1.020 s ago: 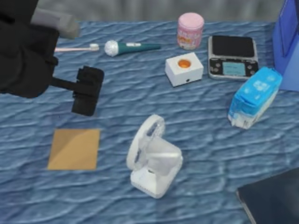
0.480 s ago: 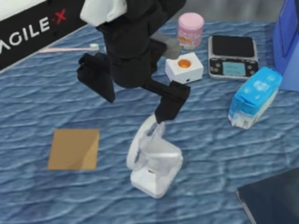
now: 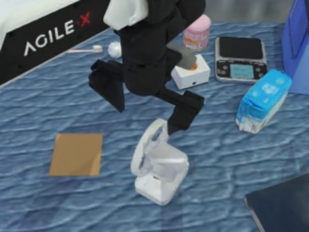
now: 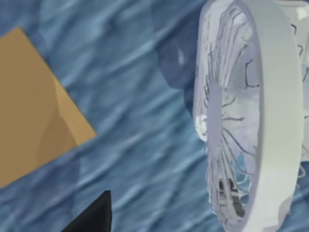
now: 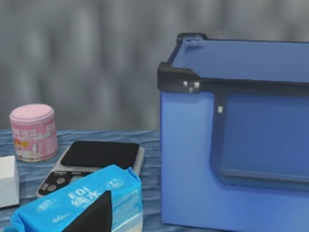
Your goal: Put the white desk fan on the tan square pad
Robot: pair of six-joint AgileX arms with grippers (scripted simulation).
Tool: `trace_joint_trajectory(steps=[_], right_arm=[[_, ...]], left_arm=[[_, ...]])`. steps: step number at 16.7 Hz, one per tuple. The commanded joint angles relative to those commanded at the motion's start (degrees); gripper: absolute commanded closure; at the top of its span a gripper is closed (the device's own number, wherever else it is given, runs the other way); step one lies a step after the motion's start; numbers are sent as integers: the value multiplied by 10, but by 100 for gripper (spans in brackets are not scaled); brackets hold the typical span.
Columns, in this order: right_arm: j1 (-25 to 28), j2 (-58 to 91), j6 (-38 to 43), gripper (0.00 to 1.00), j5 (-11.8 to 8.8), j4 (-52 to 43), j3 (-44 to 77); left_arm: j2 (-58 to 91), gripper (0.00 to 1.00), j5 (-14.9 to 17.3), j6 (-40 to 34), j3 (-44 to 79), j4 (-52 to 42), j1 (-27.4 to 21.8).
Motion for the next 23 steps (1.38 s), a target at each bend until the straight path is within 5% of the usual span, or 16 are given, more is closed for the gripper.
trace_joint_trajectory(steps=[12,23], right_arm=[[0,0,0,0,0,0,0],[0,0,0,0,0,0,0]], left_arm=[[-1,0,0,1,-114,113,-2],[-1,83,0,1,-114,113,-2]])
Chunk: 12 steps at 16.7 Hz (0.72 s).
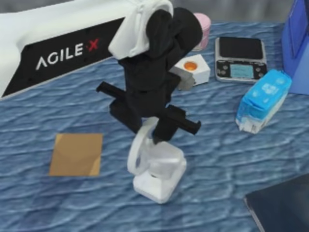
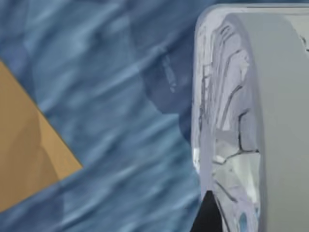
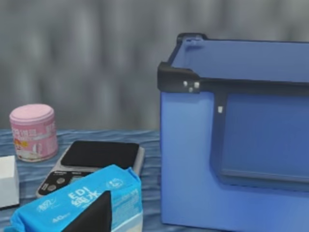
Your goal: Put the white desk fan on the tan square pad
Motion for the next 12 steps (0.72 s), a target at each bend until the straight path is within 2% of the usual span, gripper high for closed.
trace_joint_trajectory(steps=[2,3,12], right_arm=[[0,0,0,0,0,0,0],[0,0,0,0,0,0,0],[0,0,0,0,0,0,0]], left_arm=[[0,98,0,0,0,0,0],[0,100,0,0,0,0,0],[-3,100,1,0,3,-2,-1]])
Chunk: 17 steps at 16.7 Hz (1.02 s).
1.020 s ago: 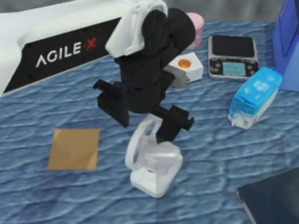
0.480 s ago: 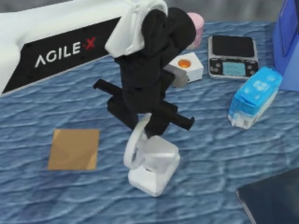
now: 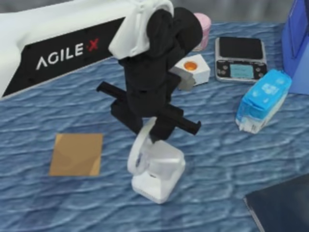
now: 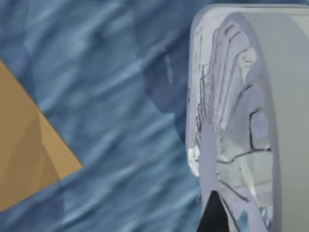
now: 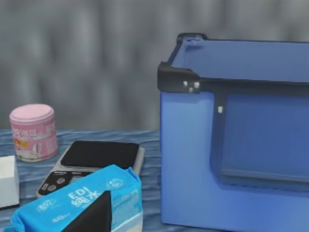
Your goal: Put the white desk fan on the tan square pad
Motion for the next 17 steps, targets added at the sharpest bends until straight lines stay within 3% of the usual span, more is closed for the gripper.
trace_joint_trajectory(steps=[7,12,17], right_arm=[[0,0,0,0,0,0,0],[0,0,0,0,0,0,0],[0,0,0,0,0,0,0]], left_arm=[[3,100,0,-1,111,-108,10],[2,100,0,-1,114,-111,8],[-2,100,-1,-91,97,-117,27]])
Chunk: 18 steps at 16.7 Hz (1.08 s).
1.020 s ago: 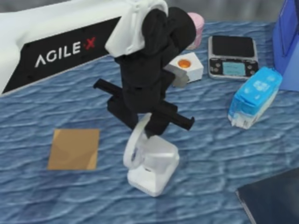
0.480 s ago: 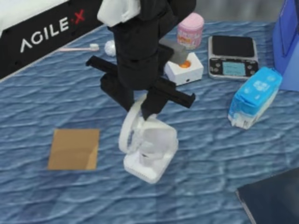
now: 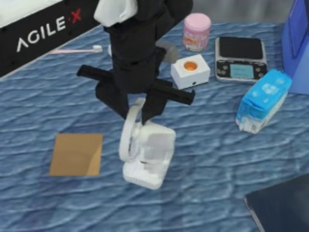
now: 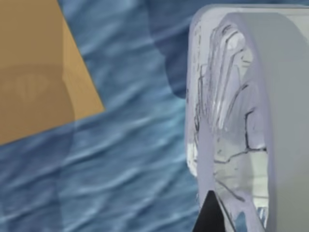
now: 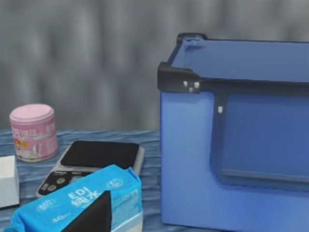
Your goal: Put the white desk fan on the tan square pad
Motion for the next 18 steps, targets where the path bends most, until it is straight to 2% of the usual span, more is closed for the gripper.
trace_joint_trajectory(steps=[4,13,16,18], right_arm=[[0,0,0,0,0,0,0],[0,0,0,0,0,0,0],[0,0,0,0,0,0,0],[0,0,0,0,0,0,0]], left_arm=[[-15,100,-1,-177,-23,-3,36],[-92,100,-5,-698,-116,17,145],[-120,100,-5,-820,-147,28,176],[-135,100,-5,-871,-161,34,191]])
